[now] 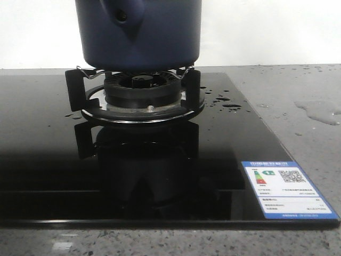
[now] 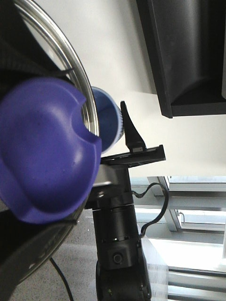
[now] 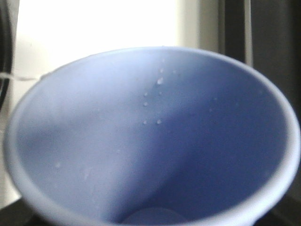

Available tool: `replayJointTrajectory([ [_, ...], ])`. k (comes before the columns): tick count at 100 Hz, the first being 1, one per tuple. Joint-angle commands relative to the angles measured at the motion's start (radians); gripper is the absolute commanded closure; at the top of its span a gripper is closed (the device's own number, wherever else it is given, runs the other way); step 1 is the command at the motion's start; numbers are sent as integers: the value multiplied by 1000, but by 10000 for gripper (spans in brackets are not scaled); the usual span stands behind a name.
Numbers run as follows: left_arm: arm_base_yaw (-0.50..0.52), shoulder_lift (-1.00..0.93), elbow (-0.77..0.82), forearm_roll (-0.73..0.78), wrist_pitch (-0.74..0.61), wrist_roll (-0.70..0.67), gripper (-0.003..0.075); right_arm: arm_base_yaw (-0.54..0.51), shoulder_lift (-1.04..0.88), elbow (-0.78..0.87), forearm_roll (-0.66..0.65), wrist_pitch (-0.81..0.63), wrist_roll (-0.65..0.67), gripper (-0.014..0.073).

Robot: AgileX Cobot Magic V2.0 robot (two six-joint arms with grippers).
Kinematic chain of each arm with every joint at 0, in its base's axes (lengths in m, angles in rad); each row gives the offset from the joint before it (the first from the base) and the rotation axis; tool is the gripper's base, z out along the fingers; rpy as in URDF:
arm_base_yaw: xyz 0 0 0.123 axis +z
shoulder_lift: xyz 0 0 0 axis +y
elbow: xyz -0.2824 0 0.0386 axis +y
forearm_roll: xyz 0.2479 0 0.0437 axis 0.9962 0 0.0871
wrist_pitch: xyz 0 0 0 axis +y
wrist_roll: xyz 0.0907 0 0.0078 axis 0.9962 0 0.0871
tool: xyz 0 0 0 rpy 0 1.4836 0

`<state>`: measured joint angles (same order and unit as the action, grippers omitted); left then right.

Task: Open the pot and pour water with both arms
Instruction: 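Tilt the cup with the right gripper to pour water into the pot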

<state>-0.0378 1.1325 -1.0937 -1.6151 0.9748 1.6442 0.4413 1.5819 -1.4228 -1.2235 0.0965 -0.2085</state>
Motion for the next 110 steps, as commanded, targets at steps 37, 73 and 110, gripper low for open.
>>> replayJointTrajectory([
  [37, -84, -22, -31, -84, -19, 25, 470, -203, -262, 129, 689, 25, 209, 337],
  [73, -84, -22, -31, -84, -19, 25, 470, -459, -403, 770, 1005, -574, 209, 337],
  [110, -84, -22, -31, -84, -15, 25, 470, -461, -363, 951, 1085, -693, 209, 330],
])
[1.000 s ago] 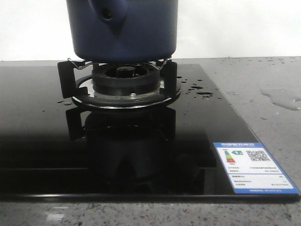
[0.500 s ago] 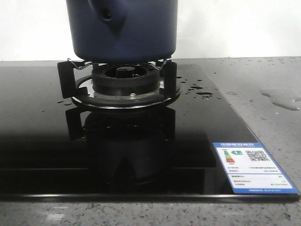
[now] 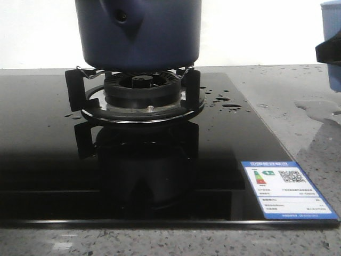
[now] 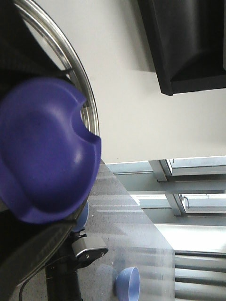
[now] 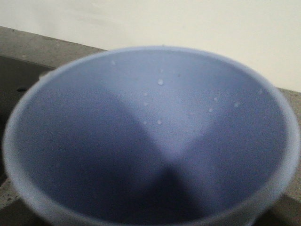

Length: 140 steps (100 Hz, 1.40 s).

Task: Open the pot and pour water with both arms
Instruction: 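Tilt the cup with the right gripper to pour water into the pot, then turn the cup upright and set it back on the counter, right gripper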

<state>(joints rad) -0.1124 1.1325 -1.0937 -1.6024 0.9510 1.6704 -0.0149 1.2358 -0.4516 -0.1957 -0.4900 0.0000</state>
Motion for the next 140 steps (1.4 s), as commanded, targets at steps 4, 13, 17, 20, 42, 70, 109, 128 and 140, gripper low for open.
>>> replayJointTrajectory([
  [4, -9, -22, -31, -97, 11, -1, 470, -5, -17, -20, 70, -106, 6, 311],
  [13, -9, -22, -31, -97, 11, -1, 470, -5, -17, -20, 99, -97, 21, 205],
  [17, -9, -22, -31, -97, 13, -1, 470, -5, -17, -20, 104, -79, 25, 146],
  [20, -9, -22, -31, -97, 16, -1, 470, -5, -17, -20, 104, -65, 25, 111],
  [42, -9, -22, -31, -97, 27, -1, 470, -5, -18, -20, 105, -32, 25, 50],
  [70, -9, -22, -31, -98, 37, -1, 470, -5, -137, -20, 105, -22, 27, 50],
  [109, -115, 86, -31, -137, -15, 53, 470, -3, -372, -20, 103, 114, 27, 50],
  [128, -118, 97, -31, -157, 9, 53, 470, -3, -252, -20, 95, 35, 27, 50],
  [140, -118, 97, -31, -157, 39, 53, 470, -3, -146, -20, 95, -131, 27, 50],
])
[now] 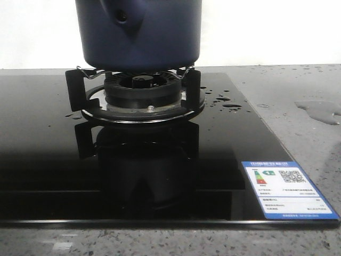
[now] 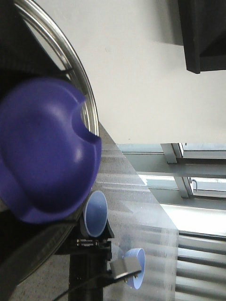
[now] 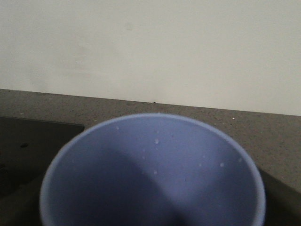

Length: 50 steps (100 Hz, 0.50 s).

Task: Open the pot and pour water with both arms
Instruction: 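Turn the cup upright and set it back on the counter, right gripper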

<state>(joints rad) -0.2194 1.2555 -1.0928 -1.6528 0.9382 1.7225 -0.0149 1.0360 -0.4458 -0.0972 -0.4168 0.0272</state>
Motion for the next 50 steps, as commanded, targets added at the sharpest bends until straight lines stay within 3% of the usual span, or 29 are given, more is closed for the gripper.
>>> replayJointTrajectory([
  [1, -11, -26, -32, -107, 52, 1, 470, -3, 67, -26, -2, -222, 0, 50],
  [19, -11, -26, -32, -107, 72, 1, 470, -3, 197, -26, 3, -353, 0, 50],
  [41, -11, -26, -32, -107, 72, 1, 470, -3, 232, -26, 3, -328, 42, 46],
  [50, -11, -26, -32, -107, 72, 1, 470, -3, 230, -26, 3, -304, 44, 1],
])
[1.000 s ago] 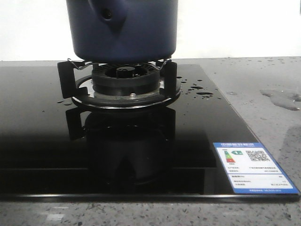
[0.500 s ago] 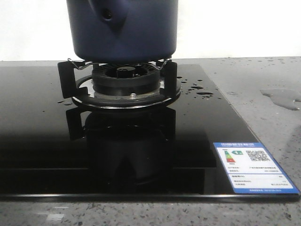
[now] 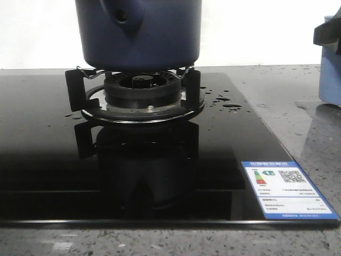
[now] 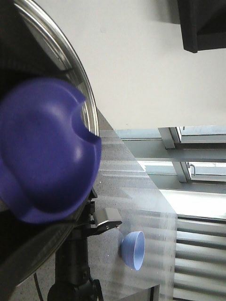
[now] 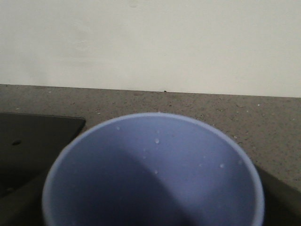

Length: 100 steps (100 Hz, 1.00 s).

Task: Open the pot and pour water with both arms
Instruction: 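Turn the cup upright and set it back on the counter, right gripper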

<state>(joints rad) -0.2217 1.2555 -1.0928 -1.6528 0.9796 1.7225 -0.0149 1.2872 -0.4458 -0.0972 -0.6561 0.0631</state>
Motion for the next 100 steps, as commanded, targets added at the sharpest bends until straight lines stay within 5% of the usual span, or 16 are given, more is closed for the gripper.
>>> replayJointTrajectory([
  [1, -9, -26, -32, -107, 30, 1, 470, -3, -21, -26, 3, -62, 8, -5],
  [28, -9, -26, -32, -107, 30, 1, 470, -3, -84, -26, 3, 6, 14, -61],
  [84, -9, 64, -32, -138, -45, 81, 470, -3, -575, -26, 3, 269, 33, -62],
  [100, -9, 125, -34, -150, -47, 113, 470, -3, -717, -26, 3, 375, 33, 15],
])
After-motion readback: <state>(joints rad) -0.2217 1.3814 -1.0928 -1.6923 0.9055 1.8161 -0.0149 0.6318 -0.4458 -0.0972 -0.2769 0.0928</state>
